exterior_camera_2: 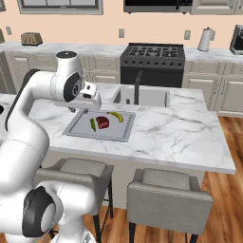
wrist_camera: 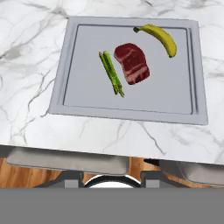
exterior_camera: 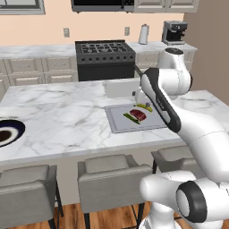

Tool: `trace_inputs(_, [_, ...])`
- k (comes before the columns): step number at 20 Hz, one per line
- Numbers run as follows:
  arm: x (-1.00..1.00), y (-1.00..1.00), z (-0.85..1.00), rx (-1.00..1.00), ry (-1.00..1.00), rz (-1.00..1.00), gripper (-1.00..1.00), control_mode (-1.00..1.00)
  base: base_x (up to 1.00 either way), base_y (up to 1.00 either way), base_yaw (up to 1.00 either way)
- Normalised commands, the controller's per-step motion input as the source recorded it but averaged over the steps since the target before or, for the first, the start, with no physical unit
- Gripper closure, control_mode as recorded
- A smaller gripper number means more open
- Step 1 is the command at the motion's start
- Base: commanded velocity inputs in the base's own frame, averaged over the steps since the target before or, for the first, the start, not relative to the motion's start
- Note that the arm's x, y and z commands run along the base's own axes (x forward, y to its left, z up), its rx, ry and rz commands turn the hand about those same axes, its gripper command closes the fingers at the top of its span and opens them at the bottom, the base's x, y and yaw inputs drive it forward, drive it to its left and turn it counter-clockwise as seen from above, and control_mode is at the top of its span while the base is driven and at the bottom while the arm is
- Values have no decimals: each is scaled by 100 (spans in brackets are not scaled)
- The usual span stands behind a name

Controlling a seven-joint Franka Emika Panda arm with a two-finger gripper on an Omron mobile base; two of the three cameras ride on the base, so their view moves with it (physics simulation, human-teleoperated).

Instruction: Create a steak meal by picking up the steak and asparagus from the tray and placing them on the plate. Leave the banana on the tray.

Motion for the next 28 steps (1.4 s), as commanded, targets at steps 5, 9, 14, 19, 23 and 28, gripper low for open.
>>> trace_inputs(5, [-28, 0, -4, 0, 0, 0, -100, -100, 0, 0, 0])
trace_inputs(9, [-54, 0, -16, 0, 0, 0, -100, -100, 0, 0, 0])
trace_inputs(14, [-30, 0, -26, 0, 2, 0, -100, -100, 0, 0, 0])
trace_inputs(19, [-12, 0, -22, 0, 8, 0, -100, -100, 0, 0, 0])
trace_inputs(23, [-12, 0, -4, 0, 0, 0, -100, -100, 0, 0, 0])
trace_inputs(28, [-50, 0, -3, 0, -3, 0, -100, -100, 0, 0, 0])
